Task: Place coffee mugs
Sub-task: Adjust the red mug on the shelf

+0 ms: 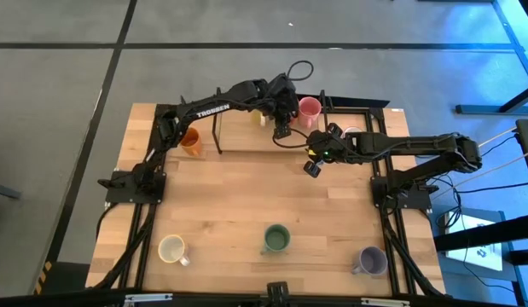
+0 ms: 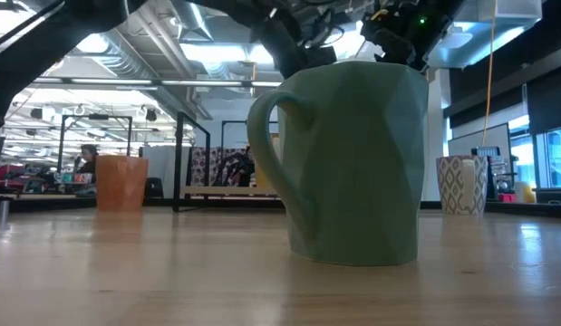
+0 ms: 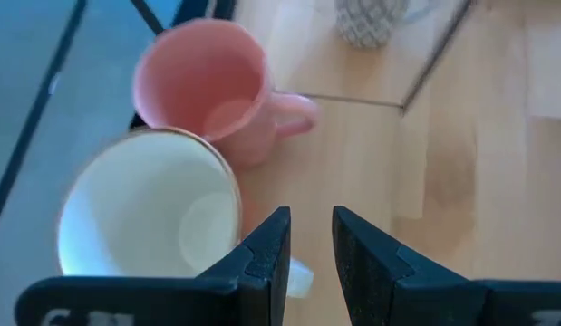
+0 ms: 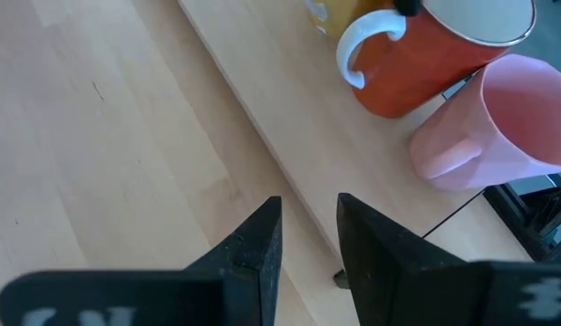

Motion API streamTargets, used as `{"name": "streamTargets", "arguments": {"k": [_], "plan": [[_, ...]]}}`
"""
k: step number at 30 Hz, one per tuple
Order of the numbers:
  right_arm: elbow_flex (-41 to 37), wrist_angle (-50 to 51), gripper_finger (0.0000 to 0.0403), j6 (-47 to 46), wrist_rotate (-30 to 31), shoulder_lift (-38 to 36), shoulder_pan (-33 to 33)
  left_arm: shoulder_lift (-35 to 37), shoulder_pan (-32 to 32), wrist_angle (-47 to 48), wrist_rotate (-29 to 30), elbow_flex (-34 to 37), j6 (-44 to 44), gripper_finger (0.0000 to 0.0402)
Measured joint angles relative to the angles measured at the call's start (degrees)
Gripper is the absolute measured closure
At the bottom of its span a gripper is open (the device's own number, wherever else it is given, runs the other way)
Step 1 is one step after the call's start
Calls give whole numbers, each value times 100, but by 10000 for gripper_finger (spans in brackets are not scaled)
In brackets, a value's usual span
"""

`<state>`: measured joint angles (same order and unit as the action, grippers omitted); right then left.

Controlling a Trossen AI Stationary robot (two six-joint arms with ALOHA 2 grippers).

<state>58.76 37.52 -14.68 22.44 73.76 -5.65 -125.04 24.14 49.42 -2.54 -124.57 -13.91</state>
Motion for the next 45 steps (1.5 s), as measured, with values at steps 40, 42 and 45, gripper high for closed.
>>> {"name": "streamTargets", "arguments": {"k": [40,42,45], "plan": [[0,0,306,0,2,0,-1,-294,216,-274,157,2,181,354],[0,-1,306,0,2,0,0,-294,216,-352,157,2,181,354],[0,-3,306,0,2,0,0,-294,214,-379,157,2,179,354]]}}
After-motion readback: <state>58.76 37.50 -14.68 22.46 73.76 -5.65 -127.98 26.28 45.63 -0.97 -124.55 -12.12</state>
